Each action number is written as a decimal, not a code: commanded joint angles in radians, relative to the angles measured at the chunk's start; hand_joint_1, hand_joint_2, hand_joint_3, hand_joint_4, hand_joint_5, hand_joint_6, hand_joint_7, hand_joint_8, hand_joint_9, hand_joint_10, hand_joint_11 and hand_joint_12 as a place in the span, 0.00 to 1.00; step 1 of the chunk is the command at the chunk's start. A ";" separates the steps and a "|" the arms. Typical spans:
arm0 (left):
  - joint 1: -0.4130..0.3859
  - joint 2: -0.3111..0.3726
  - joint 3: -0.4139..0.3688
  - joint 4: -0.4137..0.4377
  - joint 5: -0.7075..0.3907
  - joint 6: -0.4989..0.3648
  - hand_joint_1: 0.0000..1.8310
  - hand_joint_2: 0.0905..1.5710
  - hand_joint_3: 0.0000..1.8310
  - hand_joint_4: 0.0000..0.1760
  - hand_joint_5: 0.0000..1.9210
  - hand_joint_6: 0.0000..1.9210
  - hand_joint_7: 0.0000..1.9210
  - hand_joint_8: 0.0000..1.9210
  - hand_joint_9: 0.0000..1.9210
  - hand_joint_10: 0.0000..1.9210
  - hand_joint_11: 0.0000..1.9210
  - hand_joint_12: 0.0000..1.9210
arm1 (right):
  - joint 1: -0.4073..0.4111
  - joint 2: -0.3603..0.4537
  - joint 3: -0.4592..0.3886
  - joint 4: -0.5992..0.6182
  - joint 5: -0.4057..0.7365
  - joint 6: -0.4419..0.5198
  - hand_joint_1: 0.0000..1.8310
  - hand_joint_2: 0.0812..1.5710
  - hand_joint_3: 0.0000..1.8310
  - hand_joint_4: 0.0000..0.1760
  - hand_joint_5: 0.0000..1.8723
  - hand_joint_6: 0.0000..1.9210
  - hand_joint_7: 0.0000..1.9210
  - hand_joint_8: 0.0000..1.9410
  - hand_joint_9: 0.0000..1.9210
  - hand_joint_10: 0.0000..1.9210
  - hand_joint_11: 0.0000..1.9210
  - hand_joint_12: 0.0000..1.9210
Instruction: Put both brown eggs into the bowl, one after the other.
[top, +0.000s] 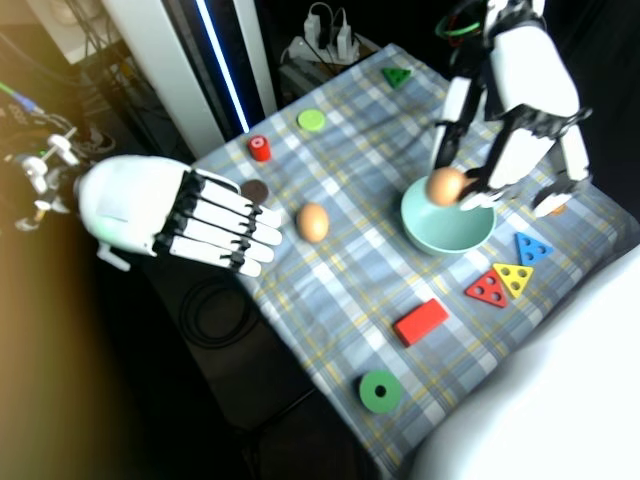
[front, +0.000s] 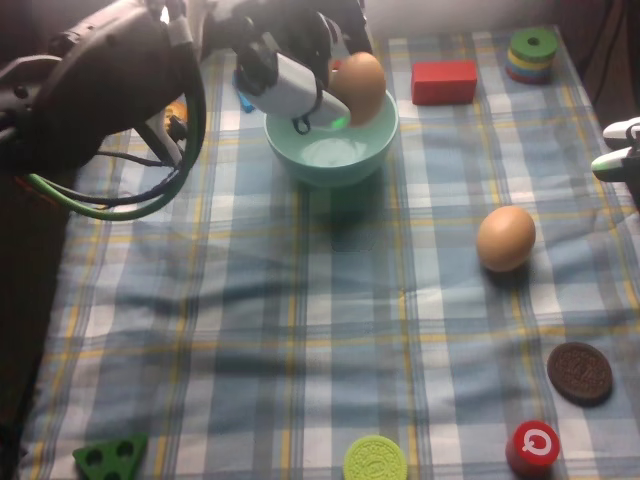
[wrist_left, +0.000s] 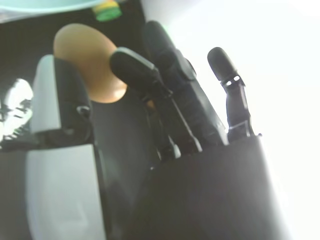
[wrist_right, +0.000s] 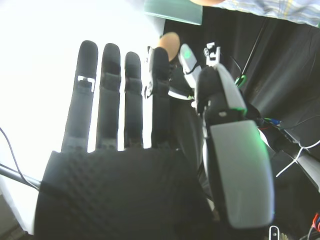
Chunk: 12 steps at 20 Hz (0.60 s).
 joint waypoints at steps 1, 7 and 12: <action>-0.003 0.000 0.009 0.011 -0.092 -0.001 0.69 0.67 0.00 0.00 0.53 0.38 0.59 0.49 0.66 0.02 0.11 0.56 | 0.006 0.003 0.004 0.022 0.120 0.005 0.37 0.79 0.00 0.00 0.38 0.00 0.32 0.00 0.32 0.00 0.18 0.39; 0.020 -0.001 0.009 0.016 -0.059 0.001 0.68 0.68 0.00 0.00 0.49 0.47 0.56 0.50 0.66 0.01 0.09 0.61 | 0.006 -0.001 0.004 0.022 0.120 0.007 0.40 0.79 0.00 0.00 0.38 0.00 0.31 0.00 0.31 0.00 0.18 0.36; 0.027 0.004 0.010 0.014 -0.050 0.002 0.66 0.70 0.00 0.08 0.49 0.51 0.52 0.54 0.61 0.00 0.05 0.59 | 0.006 -0.001 0.004 0.022 0.120 0.009 0.38 0.80 0.00 0.00 0.37 0.00 0.31 0.00 0.30 0.00 0.18 0.36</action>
